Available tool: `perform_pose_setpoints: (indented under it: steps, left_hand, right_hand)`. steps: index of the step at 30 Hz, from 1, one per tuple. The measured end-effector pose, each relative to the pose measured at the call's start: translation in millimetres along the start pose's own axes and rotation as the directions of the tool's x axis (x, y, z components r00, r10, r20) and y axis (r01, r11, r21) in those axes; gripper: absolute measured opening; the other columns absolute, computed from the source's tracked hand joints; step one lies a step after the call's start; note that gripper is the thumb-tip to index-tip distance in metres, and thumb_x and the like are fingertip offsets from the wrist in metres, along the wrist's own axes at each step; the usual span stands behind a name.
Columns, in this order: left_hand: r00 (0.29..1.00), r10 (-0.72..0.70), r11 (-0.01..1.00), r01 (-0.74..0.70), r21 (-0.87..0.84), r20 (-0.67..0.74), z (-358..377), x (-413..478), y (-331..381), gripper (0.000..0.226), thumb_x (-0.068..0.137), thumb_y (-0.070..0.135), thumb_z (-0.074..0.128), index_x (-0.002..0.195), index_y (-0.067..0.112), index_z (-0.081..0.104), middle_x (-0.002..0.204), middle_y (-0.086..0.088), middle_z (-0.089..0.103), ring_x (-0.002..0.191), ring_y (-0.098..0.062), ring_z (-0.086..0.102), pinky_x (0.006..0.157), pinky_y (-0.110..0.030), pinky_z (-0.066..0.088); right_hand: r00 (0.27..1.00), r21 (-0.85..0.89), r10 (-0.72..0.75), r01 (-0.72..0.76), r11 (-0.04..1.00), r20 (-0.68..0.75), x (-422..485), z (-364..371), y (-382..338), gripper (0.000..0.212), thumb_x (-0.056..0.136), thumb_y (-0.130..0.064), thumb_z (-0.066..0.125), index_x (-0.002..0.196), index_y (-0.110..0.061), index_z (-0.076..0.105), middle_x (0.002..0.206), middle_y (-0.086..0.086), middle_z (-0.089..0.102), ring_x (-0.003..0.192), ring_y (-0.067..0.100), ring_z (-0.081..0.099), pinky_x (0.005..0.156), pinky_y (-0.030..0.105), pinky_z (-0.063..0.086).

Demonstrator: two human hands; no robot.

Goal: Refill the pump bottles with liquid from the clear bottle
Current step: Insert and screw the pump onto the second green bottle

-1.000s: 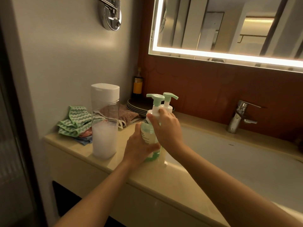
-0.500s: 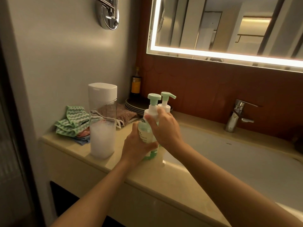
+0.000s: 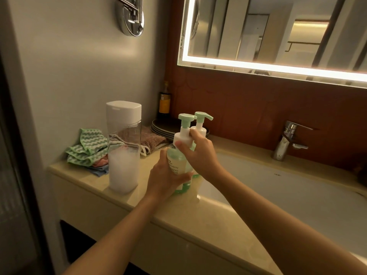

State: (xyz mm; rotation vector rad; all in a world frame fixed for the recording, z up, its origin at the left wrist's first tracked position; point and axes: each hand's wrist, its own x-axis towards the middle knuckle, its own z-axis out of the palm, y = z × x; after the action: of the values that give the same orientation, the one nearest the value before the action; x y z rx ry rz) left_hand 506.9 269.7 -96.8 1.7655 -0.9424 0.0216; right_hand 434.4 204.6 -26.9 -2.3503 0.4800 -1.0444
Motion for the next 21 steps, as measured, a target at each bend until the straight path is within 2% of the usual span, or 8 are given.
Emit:
perform_pose_setpoints:
  steps: [4,7,9,11,13,16,18,21]
  left_hand:
    - [0.999,0.017,1.000,-0.017,0.015,-0.027,1.7,-0.4,-0.8,0.088,0.064,0.035,0.081,0.132,0.016,0.029,0.124,-0.003,0.054,0.108,-0.020,0.055,0.081,-0.021,0.040]
    - [0.998,0.022,0.999,-0.020,0.047,-0.063,3.3,1.7,-4.5,0.088,0.062,0.040,0.081,0.130,0.016,0.031,0.123,-0.002,0.054,0.105,-0.018,0.055,0.079,-0.023,0.043]
    - [0.992,0.003,0.999,0.001,0.036,-0.124,3.3,4.0,-8.6,0.090,0.061,0.042,0.081,0.131,0.017,0.031,0.125,-0.002,0.054,0.108,-0.021,0.056,0.083,-0.030,0.047]
    - [0.980,-0.024,1.000,0.024,-0.002,-0.195,3.4,5.9,-12.4,0.092,0.061,0.039,0.082,0.134,0.018,0.030,0.128,-0.003,0.052,0.113,-0.023,0.054,0.087,-0.036,0.048]
    - [0.968,-0.048,0.998,0.040,-0.041,-0.248,3.7,6.8,-15.3,0.094,0.064,0.033,0.081,0.138,0.019,0.026,0.133,-0.003,0.048,0.118,-0.022,0.050,0.091,-0.037,0.046]
    - [0.961,-0.063,0.997,0.047,-0.065,-0.268,3.9,7.9,-17.8,0.103,0.072,0.030,0.077,0.147,0.022,0.007,0.147,-0.004,0.033,0.132,-0.023,0.037,0.103,-0.039,0.037]
    - [0.962,-0.061,0.998,0.051,-0.045,-0.266,4.0,7.7,-18.5,0.107,0.077,0.028,0.073,0.147,0.020,-0.007,0.154,-0.005,0.020,0.139,-0.022,0.025,0.108,-0.036,0.028]
    - [0.955,-0.051,0.999,0.053,0.000,-0.291,4.7,10.0,-21.2,0.103,0.082,0.024,0.068,0.146,0.016,-0.012,0.156,-0.007,0.010,0.142,-0.022,0.016,0.111,-0.033,0.022]
  right_hand:
    - [0.997,0.046,0.042,-0.039,0.998,-0.067,1.9,2.0,1.1,0.042,0.082,-0.030,0.067,0.118,-0.010,0.057,0.112,0.004,0.061,0.096,0.011,0.050,0.079,0.024,0.038]
    - [0.983,0.049,0.038,-0.029,0.998,-0.180,-1.0,2.3,7.3,0.051,0.081,-0.041,0.065,0.122,-0.014,0.055,0.109,0.001,0.063,0.096,0.010,0.055,0.080,0.025,0.044]
    - [0.948,0.067,0.062,-0.043,0.997,-0.312,-4.2,0.5,15.6,0.051,0.083,-0.047,0.060,0.123,-0.016,0.053,0.101,-0.001,0.063,0.091,0.011,0.058,0.078,0.026,0.049]
    - [0.922,0.047,0.122,-0.112,0.993,-0.368,-6.7,-1.4,27.1,0.049,0.086,-0.045,0.056,0.124,-0.015,0.051,0.104,0.000,0.059,0.090,0.011,0.056,0.076,0.028,0.051]
    - [0.919,0.022,0.209,-0.214,0.977,-0.333,-8.7,-1.3,40.5,0.049,0.090,-0.043,0.053,0.128,-0.012,0.047,0.113,0.004,0.056,0.095,0.014,0.055,0.081,0.032,0.051]
    - [0.917,0.023,0.344,-0.347,0.938,-0.199,-12.3,5.0,53.5,0.050,0.092,-0.041,0.049,0.133,-0.013,0.041,0.125,0.006,0.049,0.107,0.018,0.051,0.091,0.034,0.047]
    - [0.911,0.024,0.387,-0.387,0.922,-0.144,-13.9,10.9,57.7,0.050,0.092,-0.039,0.050,0.134,-0.014,0.040,0.128,0.005,0.048,0.110,0.017,0.049,0.094,0.034,0.045]
    - [0.905,0.048,0.402,-0.400,0.915,-0.136,-12.8,18.4,60.4,0.045,0.092,-0.036,0.051,0.131,-0.014,0.043,0.124,0.005,0.051,0.107,0.016,0.050,0.094,0.035,0.046]
